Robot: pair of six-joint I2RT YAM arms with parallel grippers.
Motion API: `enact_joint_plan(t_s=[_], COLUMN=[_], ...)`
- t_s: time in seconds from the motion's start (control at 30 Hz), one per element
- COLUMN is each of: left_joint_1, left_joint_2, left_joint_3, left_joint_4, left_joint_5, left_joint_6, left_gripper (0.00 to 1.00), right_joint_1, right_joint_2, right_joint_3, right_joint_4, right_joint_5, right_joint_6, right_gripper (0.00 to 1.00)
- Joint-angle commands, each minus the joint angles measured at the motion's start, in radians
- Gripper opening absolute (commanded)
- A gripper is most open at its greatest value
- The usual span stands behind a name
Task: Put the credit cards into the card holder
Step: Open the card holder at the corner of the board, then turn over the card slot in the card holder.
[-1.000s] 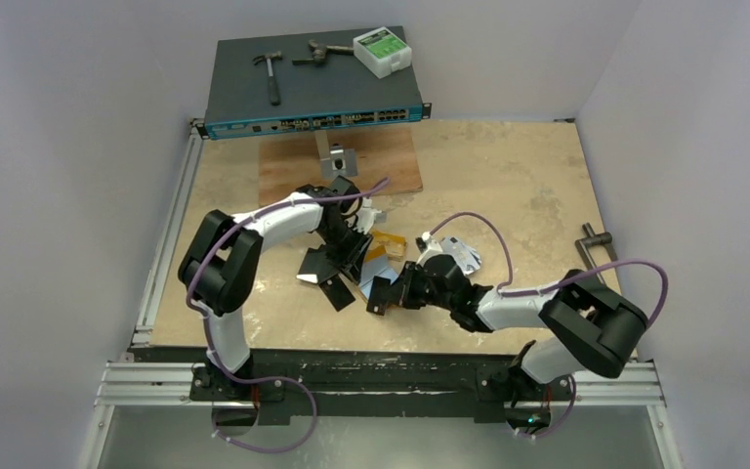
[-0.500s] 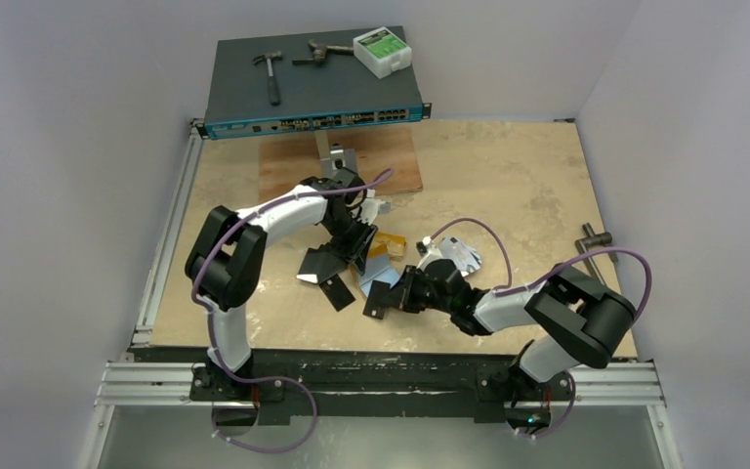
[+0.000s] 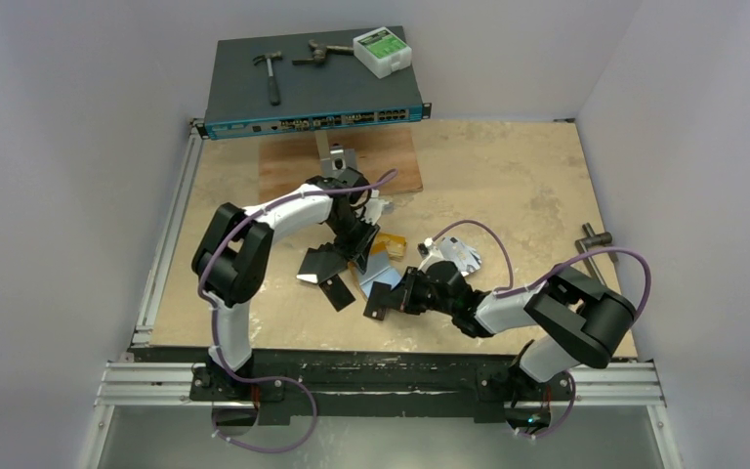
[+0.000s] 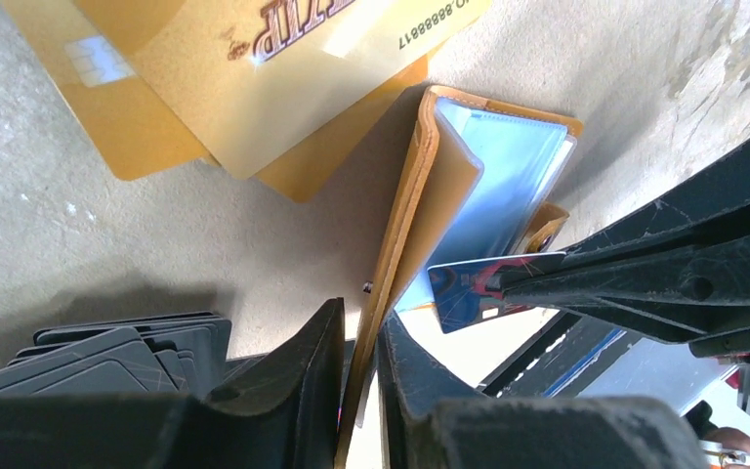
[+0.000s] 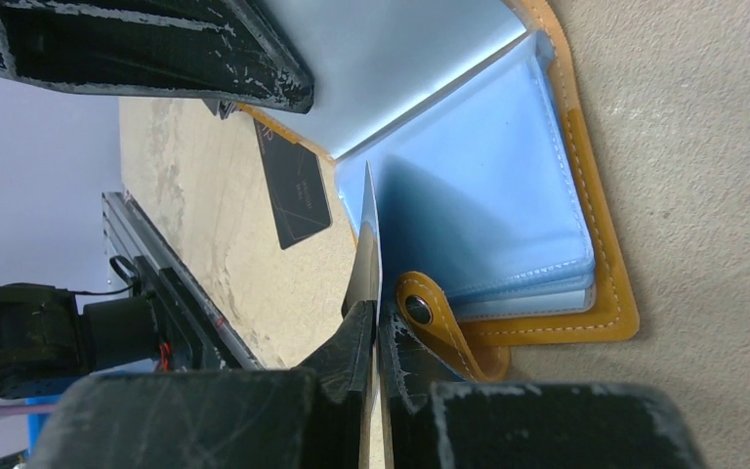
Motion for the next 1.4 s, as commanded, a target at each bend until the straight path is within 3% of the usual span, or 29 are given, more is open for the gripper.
enact_joint_plan(t_s=[0.0, 0.4, 0.47, 0.63, 1.03, 1.37], left_joint_1=[-0.006, -0.007, -0.005, 0.005, -0.006, -0.007], left_joint_2=[0.012, 0.046, 0.046, 0.009, -0.080, -0.085], left_joint_3=[0.057, 0.110, 0.106, 0.056, -0.154, -0.149], left_joint_4=[0.006, -0.023, -0.017, -0.012, 0.056, 0.067], left_joint_5=[0.009, 0.031, 0.032, 0.052, 0.069, 0.064], left_joint_6=[0.001, -0.014, -0.017, -0.060, -0.115, -0.119], left_gripper=[0.17, 0.23, 0.20, 0.02, 0.02, 0.02], right_joint_1=[-0.003, -0.003, -0.003, -0.003, -0.003, 0.009], right_joint_2=[-0.003, -0.026, -0.031, -0.083, -0.372, -0.366], right_joint_3=[-0.021, -0.052, -0.058, -0.096, -0.203, -0.231], right_joint_4=[-0.034, -0.040, -0.039, -0.060, -0.240, -0.217], right_joint_5=[0.009, 0.013, 0.015, 0.013, 0.018, -0.110], right_joint_6=[-0.013, -0.003, 0.000, 0.016, 0.035, 0.046], right_gripper=[0.00, 0.00, 0.00, 0.00, 0.00, 0.00])
